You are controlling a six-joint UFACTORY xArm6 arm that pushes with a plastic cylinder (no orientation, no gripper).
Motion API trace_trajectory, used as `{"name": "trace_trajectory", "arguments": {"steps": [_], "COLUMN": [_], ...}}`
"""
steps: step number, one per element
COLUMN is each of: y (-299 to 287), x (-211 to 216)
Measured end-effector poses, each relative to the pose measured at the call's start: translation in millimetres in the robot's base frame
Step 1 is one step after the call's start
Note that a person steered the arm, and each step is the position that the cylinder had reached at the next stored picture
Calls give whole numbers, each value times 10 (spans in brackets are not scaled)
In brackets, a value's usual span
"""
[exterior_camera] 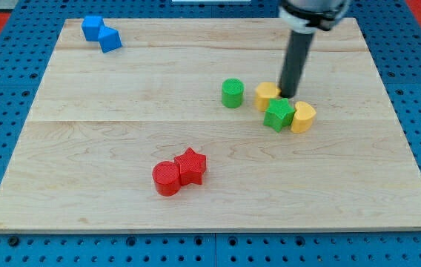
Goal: Push the yellow hexagon closerto the red star
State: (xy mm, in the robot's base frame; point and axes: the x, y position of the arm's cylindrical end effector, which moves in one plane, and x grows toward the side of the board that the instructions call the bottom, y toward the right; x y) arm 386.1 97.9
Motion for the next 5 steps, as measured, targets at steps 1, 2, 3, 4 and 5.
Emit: {"name": "trace_trajectory", "arguments": {"steps": [1,2,3,4,5], "y": [-418,-789,-961,-959,-1195], "x": [25,143,333,492,736]}}
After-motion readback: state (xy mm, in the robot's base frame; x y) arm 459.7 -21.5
